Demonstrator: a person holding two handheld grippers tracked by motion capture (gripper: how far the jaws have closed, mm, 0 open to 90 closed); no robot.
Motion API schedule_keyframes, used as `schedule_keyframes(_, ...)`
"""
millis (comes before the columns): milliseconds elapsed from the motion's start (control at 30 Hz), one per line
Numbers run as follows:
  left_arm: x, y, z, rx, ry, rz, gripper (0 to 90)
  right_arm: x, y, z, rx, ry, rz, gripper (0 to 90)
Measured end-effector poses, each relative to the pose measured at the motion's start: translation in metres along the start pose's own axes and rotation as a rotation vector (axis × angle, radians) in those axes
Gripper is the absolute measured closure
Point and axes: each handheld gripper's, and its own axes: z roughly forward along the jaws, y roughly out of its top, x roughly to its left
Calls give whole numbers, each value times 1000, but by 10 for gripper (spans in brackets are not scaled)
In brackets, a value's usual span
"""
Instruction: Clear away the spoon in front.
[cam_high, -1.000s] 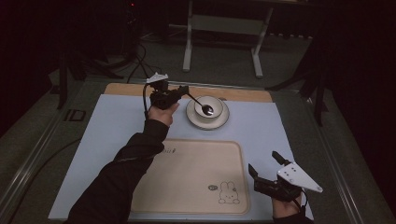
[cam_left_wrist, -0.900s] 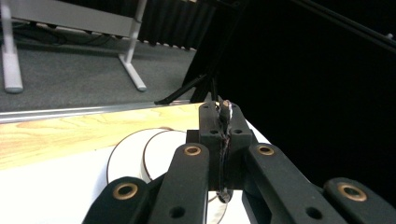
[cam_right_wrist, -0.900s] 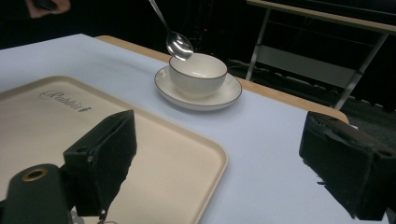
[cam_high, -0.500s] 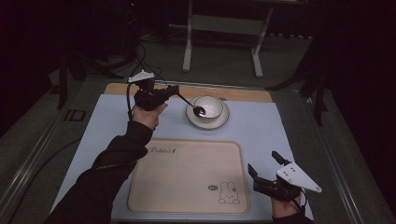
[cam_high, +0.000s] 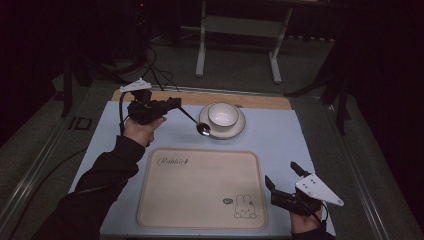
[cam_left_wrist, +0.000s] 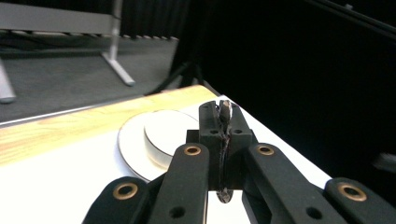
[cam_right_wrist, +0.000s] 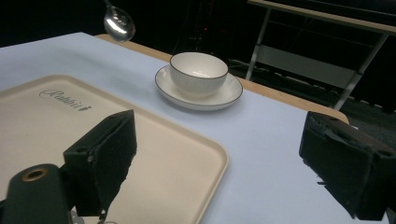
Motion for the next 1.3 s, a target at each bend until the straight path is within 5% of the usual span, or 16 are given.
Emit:
schedule_keyframes(367, 2, -11, -24, 43, -21, 31, 895, 2, 1, 0, -5, 2, -8, 110)
schedule_keyframes(833, 10, -18, -55, 113, -113, 68, 895, 2, 1, 0, -6, 3, -11, 110)
schedule_keyframes(1300, 15, -28, -63, 237, -195, 97, 894, 5, 1, 2, -7, 12, -19, 110)
